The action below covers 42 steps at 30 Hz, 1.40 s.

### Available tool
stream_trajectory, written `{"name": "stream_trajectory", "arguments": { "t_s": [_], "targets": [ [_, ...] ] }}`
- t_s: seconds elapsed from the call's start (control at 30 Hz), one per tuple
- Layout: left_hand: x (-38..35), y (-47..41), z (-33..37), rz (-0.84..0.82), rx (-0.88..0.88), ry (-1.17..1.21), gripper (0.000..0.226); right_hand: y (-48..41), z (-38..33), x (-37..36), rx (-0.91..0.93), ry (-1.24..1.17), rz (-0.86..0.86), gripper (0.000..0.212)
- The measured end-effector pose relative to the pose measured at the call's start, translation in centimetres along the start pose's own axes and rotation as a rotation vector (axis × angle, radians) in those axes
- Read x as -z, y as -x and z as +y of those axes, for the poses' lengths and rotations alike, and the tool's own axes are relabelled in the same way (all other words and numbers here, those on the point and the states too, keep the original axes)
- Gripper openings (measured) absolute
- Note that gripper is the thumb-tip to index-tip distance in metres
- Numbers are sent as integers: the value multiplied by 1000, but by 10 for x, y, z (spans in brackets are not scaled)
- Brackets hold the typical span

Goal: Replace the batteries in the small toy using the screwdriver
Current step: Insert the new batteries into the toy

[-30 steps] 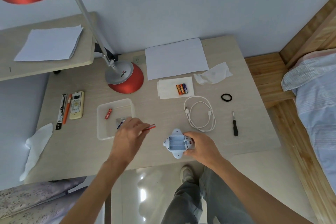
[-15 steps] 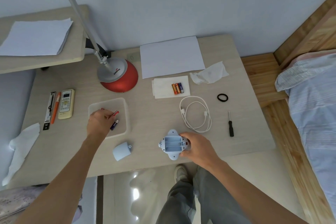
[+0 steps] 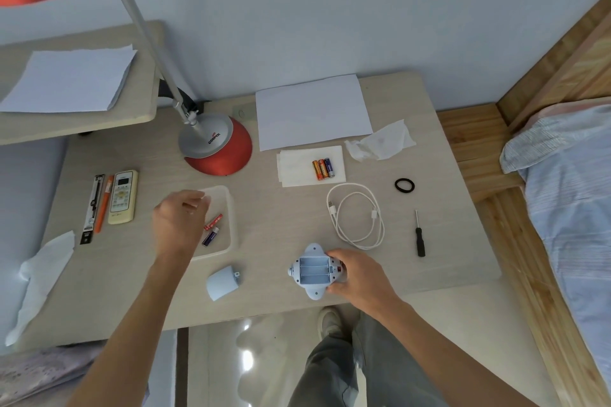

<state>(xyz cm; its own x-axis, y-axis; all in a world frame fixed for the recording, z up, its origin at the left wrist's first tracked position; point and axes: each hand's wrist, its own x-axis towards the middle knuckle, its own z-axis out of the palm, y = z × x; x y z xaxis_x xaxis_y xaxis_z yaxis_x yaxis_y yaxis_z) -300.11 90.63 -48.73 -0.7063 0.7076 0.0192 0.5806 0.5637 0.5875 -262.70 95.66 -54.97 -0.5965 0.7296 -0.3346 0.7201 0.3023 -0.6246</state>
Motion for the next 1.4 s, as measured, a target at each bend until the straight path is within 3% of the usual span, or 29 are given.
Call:
{"name": "stream_trajectory", "arguments": {
  "t_s": [0.1, 0.23, 0.47, 0.67, 1.13, 1.4],
  "targets": [
    [-3, 16, 49, 6, -146, 49, 12, 1, -3, 1, -11, -11, 7, 56],
    [-48, 12, 87, -190, -343, -51, 36, 2, -4, 1, -13, -16, 9, 55],
    [-131, -12, 126, -463, -339, -207, 66, -1, -2, -3, -22, -14, 15, 53],
    [-173, -28, 129, -553, -301, -273, 84, -1, -2, -3, -6, -12, 32, 50],
    [-191, -39, 139, -474, -360, -290, 51, -1, 1, -8, -20, -15, 49, 55],
    [-133, -28, 129, -503, -509, -373, 47, -1, -5, 0, -6, 6, 35, 49]
  ]
}}
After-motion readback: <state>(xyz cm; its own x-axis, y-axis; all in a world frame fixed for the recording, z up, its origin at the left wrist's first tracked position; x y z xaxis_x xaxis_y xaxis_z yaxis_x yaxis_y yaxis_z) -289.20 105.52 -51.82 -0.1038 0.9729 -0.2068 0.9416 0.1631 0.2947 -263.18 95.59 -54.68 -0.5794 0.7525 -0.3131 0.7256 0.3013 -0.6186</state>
